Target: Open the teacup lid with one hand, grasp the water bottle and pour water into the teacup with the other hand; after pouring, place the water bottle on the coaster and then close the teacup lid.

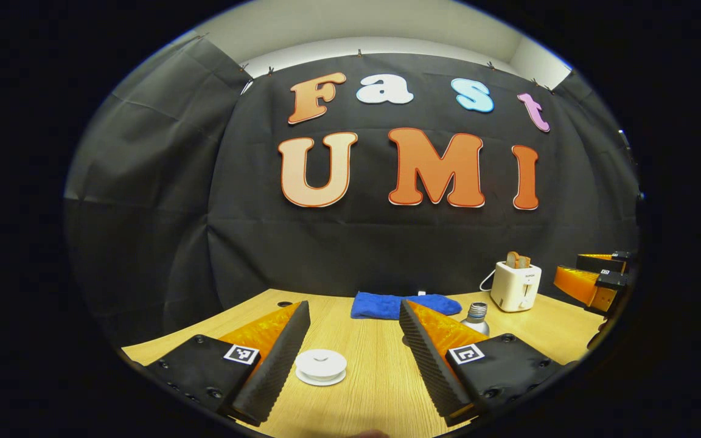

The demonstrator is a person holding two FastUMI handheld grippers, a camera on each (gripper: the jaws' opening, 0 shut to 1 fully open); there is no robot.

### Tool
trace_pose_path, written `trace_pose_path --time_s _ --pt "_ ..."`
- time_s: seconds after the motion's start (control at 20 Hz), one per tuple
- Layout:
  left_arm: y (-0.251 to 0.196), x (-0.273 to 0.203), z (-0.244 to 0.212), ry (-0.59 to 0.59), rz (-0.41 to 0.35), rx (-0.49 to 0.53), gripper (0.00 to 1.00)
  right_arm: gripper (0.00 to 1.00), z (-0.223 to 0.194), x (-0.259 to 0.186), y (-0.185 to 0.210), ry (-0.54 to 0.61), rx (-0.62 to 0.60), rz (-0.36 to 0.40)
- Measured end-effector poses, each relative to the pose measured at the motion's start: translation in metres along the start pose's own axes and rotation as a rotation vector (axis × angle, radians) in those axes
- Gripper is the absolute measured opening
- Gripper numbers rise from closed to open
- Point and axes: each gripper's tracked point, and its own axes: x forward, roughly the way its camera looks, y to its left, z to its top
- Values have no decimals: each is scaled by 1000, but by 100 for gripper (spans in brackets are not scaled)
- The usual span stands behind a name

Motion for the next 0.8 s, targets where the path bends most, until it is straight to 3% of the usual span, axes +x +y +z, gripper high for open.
trace_pose_path --time_s 0.7,0.8 --pt "1 -4 5 -31 12 23 100 92 -5 -2 -5 9 5 -9" --pt "2 -3 6 -31 16 31 97 92 -5 -1 -3 8 -3 -7"
